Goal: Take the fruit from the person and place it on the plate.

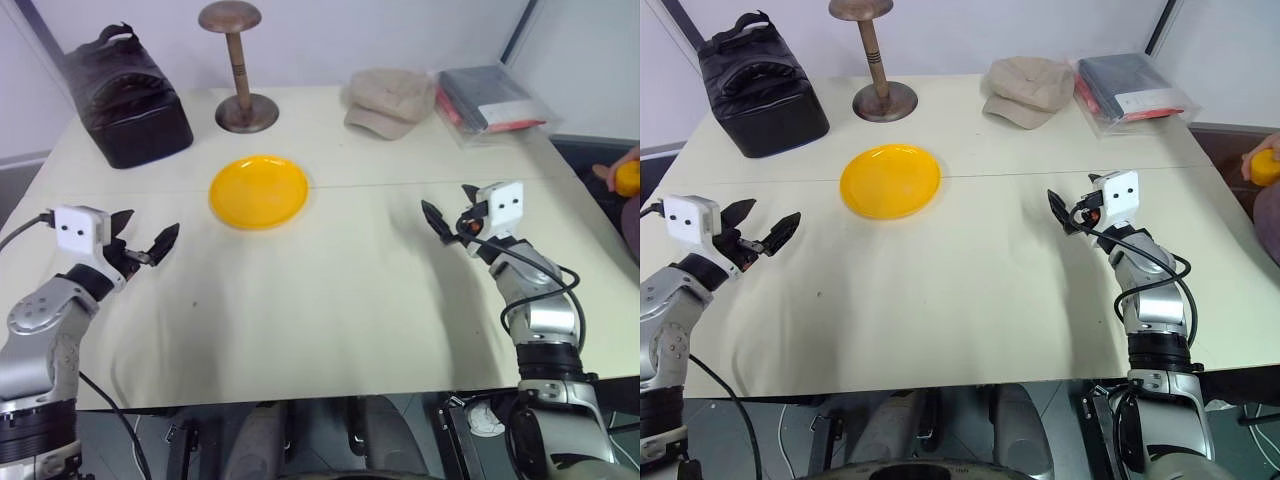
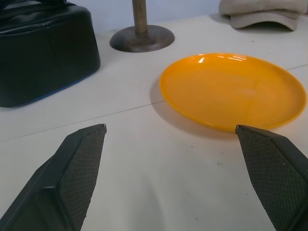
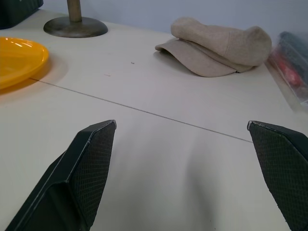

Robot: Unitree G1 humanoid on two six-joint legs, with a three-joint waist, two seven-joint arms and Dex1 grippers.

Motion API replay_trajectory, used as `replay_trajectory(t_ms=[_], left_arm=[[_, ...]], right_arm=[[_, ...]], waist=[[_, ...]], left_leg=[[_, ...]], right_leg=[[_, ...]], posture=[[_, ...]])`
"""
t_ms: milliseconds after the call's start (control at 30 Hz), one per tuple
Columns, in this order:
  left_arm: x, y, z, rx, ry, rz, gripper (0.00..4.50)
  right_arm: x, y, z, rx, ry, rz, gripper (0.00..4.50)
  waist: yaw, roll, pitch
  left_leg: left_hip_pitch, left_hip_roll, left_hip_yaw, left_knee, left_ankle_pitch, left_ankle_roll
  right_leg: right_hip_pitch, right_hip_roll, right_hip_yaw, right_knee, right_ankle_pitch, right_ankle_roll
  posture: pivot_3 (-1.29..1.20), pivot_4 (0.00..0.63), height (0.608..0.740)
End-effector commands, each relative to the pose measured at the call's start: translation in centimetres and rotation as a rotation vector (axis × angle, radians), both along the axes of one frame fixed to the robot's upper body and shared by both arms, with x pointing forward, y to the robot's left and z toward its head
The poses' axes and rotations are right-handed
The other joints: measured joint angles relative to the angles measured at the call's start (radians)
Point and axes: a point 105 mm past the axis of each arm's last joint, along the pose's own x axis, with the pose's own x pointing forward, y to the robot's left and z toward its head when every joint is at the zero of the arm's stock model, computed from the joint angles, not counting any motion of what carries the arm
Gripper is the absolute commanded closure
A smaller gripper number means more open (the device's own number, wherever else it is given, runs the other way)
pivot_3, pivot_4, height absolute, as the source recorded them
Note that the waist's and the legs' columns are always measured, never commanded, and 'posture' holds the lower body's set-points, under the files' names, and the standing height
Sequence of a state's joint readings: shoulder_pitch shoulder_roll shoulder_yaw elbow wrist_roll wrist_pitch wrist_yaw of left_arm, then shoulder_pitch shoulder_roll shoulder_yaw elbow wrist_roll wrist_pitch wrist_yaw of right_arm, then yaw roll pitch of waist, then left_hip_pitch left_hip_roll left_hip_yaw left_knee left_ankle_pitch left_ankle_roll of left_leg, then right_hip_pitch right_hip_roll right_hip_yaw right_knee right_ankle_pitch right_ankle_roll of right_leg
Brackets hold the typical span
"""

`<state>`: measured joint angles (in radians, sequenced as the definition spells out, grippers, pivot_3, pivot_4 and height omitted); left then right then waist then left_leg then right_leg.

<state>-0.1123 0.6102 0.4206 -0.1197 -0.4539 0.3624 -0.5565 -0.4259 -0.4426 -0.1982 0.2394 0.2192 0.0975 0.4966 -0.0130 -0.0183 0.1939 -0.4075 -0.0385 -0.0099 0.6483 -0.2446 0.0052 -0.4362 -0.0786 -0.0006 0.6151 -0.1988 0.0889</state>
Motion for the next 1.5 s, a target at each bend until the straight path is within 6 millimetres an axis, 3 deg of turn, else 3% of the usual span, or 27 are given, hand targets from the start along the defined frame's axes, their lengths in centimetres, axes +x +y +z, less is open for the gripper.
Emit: replay_trajectory(t_ms=[33, 1500], left_arm=[[-0.25, 0.15, 1.72, 0.003, -0.063, -0.008, 0.0], [-0.13, 0.61, 2.46, 0.028, -0.084, -0.001, 0.0]], right_arm=[[-0.2, -0.14, 0.95, -0.001, -0.041, -0.002, 0.04], [-0.02, -0.08, 0.72, -0.004, -0.04, 0.006, 0.04]], waist=[[0.0, 0.0, 0.0], [0.0, 0.0, 0.0]], left_leg=[[0.0, 0.0, 0.0, 0.0, 0.0, 0.0], [0.0, 0.0, 0.0, 0.0, 0.0, 0.0]], right_leg=[[0.0, 0.0, 0.0, 0.0, 0.0, 0.0], [0.0, 0.0, 0.0, 0.0, 0.0, 0.0]], posture=[[0.0, 0.15, 0.74], [0.0, 0.15, 0.74]])
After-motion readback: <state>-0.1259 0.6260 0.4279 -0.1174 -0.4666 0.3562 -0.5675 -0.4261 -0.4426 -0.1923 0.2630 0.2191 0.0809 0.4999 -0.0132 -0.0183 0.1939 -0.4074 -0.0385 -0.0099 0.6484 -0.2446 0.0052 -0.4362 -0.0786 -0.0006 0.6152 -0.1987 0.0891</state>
